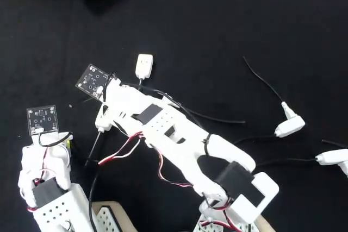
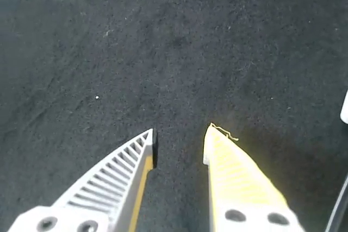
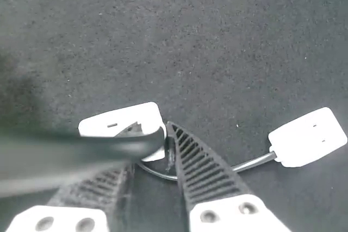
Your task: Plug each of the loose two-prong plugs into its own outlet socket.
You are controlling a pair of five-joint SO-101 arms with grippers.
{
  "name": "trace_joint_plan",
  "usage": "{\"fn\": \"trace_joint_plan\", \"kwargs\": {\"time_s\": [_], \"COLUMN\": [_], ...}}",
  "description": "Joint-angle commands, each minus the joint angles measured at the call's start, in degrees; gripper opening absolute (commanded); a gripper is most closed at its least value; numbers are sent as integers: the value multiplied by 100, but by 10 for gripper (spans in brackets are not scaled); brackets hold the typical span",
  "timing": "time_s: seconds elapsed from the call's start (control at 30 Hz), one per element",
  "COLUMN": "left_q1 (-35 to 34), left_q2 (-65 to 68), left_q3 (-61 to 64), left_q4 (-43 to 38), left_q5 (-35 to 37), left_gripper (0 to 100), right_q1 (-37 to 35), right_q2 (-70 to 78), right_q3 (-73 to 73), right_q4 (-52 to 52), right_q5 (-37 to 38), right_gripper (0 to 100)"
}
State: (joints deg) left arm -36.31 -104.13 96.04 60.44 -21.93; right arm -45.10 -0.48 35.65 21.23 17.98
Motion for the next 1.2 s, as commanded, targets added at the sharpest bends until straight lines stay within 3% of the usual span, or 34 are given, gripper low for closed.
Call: {"fn": "trace_joint_plan", "kwargs": {"time_s": [0.0, 0.23, 0.6, 1.0, 1.17], "left_q1": [-31, -31, -22, -22, -22], "left_q2": [-44, -44, -44, -44, -44], "left_q3": [84, 84, 92, 119, 119], "left_q4": [-149, -132, -158, -158, -158], "left_q5": [62, 62, 62, 53, 53], "left_gripper": [156, 156, 156, 159, 159], "right_q1": [-70, -97, -105, -97, -105], "right_q2": [-180, -365, 497, -242, -251], "right_q3": [-356, -505, -1033, -734, -549], "right_q4": [-18, 114, 132, 721, 563], "right_q5": [-79, -53, -35, -88, -642], "right_gripper": [11, 11, 11, 11, 11]}}
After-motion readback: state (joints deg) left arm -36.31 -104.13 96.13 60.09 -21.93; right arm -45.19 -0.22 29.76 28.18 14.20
